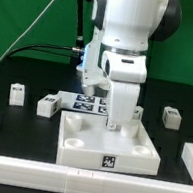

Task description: Assemble one leg

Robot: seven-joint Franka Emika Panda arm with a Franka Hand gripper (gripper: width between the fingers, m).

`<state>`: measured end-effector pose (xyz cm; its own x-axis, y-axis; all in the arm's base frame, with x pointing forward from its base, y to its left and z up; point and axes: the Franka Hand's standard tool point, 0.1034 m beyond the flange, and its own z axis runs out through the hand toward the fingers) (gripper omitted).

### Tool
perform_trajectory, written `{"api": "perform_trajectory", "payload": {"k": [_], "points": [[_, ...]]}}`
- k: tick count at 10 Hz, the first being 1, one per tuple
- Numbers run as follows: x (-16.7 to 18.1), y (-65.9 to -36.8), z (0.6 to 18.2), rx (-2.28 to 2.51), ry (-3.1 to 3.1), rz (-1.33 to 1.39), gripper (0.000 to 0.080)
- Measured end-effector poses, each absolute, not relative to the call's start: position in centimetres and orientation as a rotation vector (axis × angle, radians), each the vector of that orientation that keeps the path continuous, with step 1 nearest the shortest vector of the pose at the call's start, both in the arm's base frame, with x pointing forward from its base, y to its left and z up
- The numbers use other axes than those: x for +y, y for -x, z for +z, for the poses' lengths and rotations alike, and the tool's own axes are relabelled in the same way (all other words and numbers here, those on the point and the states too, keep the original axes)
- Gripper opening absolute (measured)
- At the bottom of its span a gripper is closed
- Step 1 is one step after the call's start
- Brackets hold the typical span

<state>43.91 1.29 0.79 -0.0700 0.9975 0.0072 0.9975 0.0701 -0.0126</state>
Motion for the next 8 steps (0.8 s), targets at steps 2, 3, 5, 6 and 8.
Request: {"api": "perform_trajectory", "payload": {"k": [2,3,5,6,8], "points": [[1.9,-45.1,0.7,-2.231,2.2,-0.006,0.0058],[2.5,-46.0,0.7,-2.215,2.221,-0.015,0.0059],[3.9,-47.4,0.7,-2.228,2.215,-0.04,0.0059],[5.3,-48.1,0.8,-2.218,2.224,-0.046,0.0059],[7.6,-49.1,0.8,-2.219,2.232,-0.065,0.0059]]}}
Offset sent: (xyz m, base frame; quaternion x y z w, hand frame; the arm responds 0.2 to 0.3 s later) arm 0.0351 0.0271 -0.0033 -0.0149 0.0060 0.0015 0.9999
